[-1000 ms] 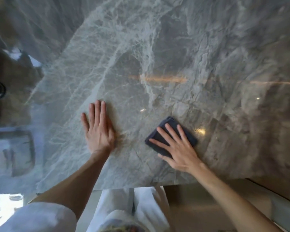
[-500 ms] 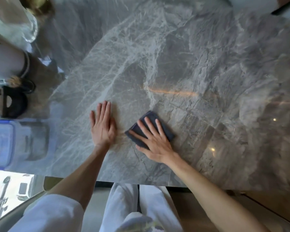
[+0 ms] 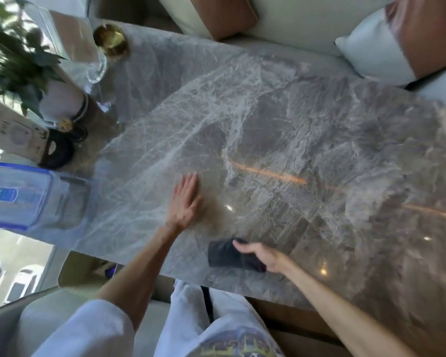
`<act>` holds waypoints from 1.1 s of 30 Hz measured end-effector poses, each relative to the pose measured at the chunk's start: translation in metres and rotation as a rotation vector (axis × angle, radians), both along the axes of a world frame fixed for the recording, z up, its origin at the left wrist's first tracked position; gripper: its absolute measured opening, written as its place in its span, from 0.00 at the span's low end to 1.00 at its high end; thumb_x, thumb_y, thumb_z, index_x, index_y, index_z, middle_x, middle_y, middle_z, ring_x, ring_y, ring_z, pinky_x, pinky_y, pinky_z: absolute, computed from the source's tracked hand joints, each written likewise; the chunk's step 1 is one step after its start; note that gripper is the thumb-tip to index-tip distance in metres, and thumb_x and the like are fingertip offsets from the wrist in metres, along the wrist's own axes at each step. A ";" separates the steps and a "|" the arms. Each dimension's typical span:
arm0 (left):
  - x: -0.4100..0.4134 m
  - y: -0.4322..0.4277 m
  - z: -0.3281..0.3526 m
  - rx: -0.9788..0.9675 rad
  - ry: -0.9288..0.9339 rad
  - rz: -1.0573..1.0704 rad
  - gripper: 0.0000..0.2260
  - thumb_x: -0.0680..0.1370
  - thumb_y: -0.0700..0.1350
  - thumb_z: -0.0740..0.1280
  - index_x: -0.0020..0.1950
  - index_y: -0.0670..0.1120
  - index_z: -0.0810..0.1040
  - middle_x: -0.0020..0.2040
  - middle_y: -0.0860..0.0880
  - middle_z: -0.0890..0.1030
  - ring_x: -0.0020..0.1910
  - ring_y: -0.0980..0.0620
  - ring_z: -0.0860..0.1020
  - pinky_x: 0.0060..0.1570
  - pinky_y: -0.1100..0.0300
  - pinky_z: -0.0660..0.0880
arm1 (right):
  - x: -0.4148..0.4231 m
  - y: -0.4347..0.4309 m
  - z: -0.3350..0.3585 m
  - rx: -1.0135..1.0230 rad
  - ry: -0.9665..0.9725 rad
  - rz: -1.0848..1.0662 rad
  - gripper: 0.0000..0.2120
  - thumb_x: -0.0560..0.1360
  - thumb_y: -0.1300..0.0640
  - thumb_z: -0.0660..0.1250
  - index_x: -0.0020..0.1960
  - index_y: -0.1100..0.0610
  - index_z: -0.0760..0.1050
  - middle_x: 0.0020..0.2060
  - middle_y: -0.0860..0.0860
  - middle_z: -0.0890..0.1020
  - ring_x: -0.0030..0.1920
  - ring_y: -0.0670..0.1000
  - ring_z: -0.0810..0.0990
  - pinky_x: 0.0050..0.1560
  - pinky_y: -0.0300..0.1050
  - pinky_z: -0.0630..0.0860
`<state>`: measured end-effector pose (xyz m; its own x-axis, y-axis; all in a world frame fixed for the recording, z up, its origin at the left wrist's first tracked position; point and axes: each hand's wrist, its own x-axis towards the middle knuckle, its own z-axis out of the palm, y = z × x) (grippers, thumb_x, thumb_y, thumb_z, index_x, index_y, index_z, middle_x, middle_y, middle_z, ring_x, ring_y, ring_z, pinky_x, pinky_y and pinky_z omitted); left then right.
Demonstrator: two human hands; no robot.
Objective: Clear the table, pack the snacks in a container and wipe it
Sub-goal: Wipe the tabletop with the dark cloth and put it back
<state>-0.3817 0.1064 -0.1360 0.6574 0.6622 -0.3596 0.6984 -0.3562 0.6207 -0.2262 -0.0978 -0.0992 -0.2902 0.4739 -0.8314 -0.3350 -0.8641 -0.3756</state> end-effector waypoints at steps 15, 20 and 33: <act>0.007 -0.047 0.129 -1.100 -0.594 0.630 0.07 0.74 0.45 0.68 0.49 0.43 0.79 0.44 0.43 0.80 0.41 0.49 0.81 0.45 0.54 0.80 | 0.037 0.032 0.087 0.255 0.473 -0.796 0.34 0.74 0.37 0.67 0.70 0.60 0.72 0.69 0.61 0.74 0.69 0.63 0.73 0.69 0.60 0.68; 0.005 -0.019 0.163 -1.010 -0.639 0.729 0.03 0.78 0.40 0.65 0.46 0.43 0.78 0.39 0.45 0.80 0.36 0.51 0.79 0.42 0.57 0.79 | 0.021 0.062 0.107 0.325 0.506 -0.826 0.35 0.75 0.35 0.63 0.72 0.59 0.69 0.72 0.63 0.69 0.72 0.65 0.67 0.72 0.64 0.63; -0.047 0.074 0.163 -1.034 -0.716 0.987 0.06 0.78 0.47 0.67 0.52 0.46 0.75 0.47 0.44 0.79 0.41 0.50 0.80 0.42 0.56 0.78 | -0.060 0.239 0.105 0.266 0.485 -0.886 0.30 0.76 0.39 0.62 0.66 0.61 0.76 0.65 0.63 0.78 0.64 0.65 0.77 0.65 0.62 0.72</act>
<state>-0.4289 0.1803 0.0266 0.3611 0.5890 -0.7230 -0.1381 0.8005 0.5832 -0.2860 0.1416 0.0060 -0.0241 0.8308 -0.5561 -0.9742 -0.1443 -0.1733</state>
